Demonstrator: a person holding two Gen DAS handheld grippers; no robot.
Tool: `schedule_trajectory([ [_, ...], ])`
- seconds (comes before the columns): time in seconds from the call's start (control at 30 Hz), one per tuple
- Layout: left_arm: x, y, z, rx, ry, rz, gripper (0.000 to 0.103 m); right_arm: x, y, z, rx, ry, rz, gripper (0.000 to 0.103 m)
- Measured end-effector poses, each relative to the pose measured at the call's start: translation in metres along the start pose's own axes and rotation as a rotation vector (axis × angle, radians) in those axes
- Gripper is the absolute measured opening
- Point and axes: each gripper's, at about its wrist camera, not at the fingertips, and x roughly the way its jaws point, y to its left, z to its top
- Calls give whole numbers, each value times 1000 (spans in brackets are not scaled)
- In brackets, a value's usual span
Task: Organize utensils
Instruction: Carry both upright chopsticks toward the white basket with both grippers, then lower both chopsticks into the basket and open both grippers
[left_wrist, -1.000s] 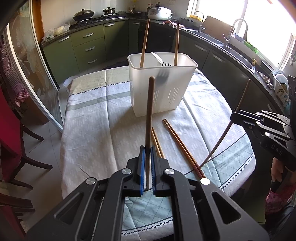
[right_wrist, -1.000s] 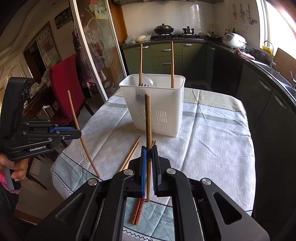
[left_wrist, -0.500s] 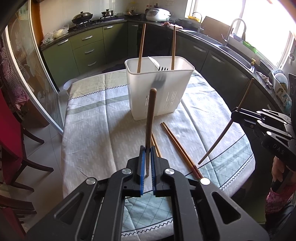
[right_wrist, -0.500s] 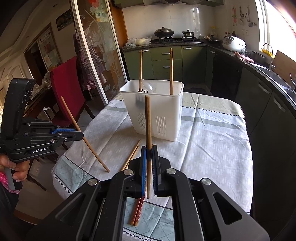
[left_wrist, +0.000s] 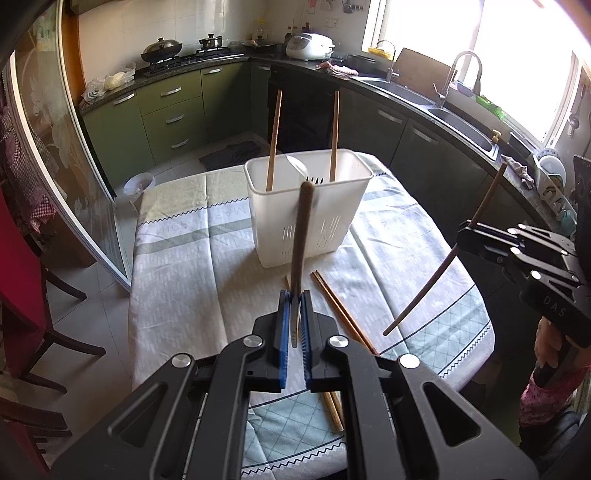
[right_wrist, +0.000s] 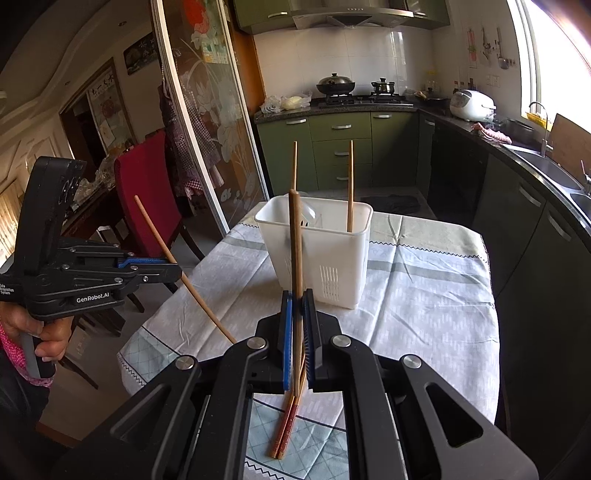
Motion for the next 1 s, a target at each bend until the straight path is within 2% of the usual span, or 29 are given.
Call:
schedule_trajectory([
  [0.33, -60, -8, 71, 28, -174, 28, 6, -18, -9, 36, 11, -58, 0, 7],
  [0.63, -60, -5, 130, 15, -262, 53, 6, -53, -18, 106, 18, -229, -19, 7],
  [0.73, -43, 1, 142, 1, -255, 74, 6, -52, -23, 130, 30, -273, -33, 7],
  [0.83, -16, 9, 147, -15, -210, 77, 6, -34, -33, 148, 47, -287, -62, 7],
  [1.0, 32, 18, 146, -31, -119, 74, 6, 26, -53, 154, 102, -196, -54, 7],
])
